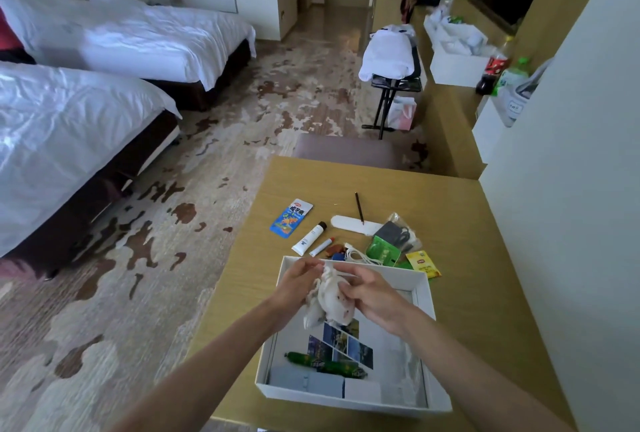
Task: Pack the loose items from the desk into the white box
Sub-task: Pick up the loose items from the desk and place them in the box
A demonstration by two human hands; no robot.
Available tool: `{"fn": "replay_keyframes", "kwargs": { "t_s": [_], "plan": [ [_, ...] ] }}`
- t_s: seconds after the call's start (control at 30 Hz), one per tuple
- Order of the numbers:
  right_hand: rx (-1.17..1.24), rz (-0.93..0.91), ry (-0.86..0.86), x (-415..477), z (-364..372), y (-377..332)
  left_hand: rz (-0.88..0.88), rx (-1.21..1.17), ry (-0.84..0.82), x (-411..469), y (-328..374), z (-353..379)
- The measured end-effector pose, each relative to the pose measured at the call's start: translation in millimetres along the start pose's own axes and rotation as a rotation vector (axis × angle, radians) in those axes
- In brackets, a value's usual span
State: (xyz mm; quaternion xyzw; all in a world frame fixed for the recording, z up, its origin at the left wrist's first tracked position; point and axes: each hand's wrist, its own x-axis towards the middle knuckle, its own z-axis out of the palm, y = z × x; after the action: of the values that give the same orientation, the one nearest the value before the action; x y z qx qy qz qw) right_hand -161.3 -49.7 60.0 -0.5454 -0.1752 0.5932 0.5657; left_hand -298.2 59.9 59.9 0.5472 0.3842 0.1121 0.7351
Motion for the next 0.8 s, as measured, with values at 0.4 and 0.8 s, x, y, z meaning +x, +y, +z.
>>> {"fn": "replay_keyframes", "kwargs": {
  "t_s": [0.4, 0.8],
  "plan": [
    [0.213, -0.043, 0.147, 12.1, 1.4, 7.2, -0.013, -0.294, -0.301, 12.8, 21.6, -10.8],
    [0.02, -0.039, 0.009, 1.4, 1.2, 5.0, -0.009, -0.513, -0.166, 26.7, 25.5, 2.1]
  ]
}}
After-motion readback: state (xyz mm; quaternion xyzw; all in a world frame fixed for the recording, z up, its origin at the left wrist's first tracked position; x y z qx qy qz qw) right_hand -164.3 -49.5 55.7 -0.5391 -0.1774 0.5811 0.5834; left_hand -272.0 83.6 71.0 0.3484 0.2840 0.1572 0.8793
